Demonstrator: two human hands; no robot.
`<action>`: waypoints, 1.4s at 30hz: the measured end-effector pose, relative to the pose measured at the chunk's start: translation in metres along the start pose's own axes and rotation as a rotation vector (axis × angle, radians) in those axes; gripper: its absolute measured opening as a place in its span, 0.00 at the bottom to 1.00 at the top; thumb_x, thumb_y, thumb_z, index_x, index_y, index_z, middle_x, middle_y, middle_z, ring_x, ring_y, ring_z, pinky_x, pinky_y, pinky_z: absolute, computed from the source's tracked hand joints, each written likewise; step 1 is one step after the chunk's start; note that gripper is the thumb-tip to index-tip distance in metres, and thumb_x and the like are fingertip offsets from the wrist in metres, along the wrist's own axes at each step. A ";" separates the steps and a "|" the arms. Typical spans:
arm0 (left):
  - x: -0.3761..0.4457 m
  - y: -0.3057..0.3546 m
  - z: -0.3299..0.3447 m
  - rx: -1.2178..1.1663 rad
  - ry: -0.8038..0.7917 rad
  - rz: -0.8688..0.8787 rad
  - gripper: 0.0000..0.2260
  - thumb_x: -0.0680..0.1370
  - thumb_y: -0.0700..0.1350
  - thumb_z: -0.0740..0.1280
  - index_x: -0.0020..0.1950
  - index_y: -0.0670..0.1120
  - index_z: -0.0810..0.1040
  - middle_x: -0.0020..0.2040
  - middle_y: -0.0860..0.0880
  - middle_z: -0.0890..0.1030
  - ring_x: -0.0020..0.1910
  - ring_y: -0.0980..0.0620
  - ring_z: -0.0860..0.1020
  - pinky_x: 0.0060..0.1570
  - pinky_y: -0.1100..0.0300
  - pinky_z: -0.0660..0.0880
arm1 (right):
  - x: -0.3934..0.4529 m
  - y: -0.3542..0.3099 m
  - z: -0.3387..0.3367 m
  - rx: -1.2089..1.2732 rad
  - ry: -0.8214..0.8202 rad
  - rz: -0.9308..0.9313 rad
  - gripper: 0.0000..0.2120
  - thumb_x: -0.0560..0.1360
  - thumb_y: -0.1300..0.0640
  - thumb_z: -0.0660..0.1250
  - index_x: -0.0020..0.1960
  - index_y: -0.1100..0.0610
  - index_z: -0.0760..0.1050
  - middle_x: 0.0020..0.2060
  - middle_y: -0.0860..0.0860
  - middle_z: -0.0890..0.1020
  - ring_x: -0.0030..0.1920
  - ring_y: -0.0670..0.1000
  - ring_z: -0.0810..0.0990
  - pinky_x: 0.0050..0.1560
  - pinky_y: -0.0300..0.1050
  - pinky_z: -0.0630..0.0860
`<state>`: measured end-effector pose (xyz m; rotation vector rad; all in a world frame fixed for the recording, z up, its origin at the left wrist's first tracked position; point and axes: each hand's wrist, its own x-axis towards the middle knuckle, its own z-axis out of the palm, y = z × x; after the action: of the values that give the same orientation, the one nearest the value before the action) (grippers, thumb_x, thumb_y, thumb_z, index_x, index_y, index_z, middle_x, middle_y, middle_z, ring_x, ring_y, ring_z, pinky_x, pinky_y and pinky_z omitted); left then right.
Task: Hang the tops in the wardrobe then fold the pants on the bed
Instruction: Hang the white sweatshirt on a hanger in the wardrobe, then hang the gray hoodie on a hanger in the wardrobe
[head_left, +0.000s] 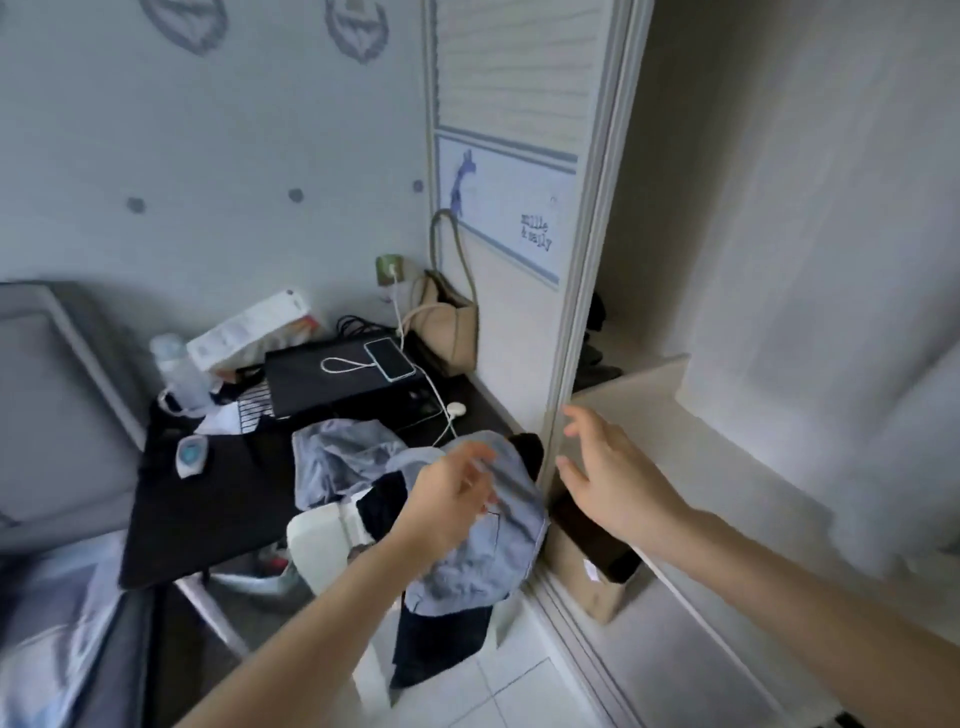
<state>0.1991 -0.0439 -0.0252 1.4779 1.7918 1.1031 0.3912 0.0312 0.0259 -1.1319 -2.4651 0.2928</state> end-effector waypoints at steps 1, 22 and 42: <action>-0.018 -0.009 -0.010 0.036 0.042 -0.037 0.12 0.80 0.41 0.60 0.50 0.60 0.72 0.37 0.50 0.82 0.35 0.53 0.81 0.40 0.52 0.79 | 0.000 -0.018 0.010 0.031 -0.036 -0.039 0.25 0.79 0.54 0.61 0.73 0.58 0.59 0.64 0.54 0.73 0.63 0.55 0.72 0.60 0.45 0.69; -0.607 -0.121 -0.033 0.061 0.910 -0.935 0.09 0.77 0.41 0.63 0.54 0.53 0.75 0.39 0.48 0.82 0.38 0.43 0.79 0.37 0.54 0.73 | -0.297 -0.366 0.195 0.391 -0.720 -0.632 0.17 0.79 0.58 0.61 0.67 0.59 0.68 0.52 0.53 0.81 0.58 0.57 0.76 0.58 0.47 0.69; -1.016 -0.168 0.106 -0.734 1.599 -1.672 0.07 0.79 0.38 0.63 0.55 0.43 0.76 0.50 0.47 0.79 0.44 0.48 0.79 0.45 0.56 0.73 | -0.633 -0.576 0.362 0.015 -1.474 -1.035 0.13 0.79 0.50 0.59 0.62 0.52 0.69 0.44 0.44 0.77 0.46 0.47 0.76 0.45 0.45 0.70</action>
<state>0.4395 -1.0121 -0.3021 -1.6853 1.9035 1.4486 0.2118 -0.8311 -0.2702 0.9184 -3.6949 1.0229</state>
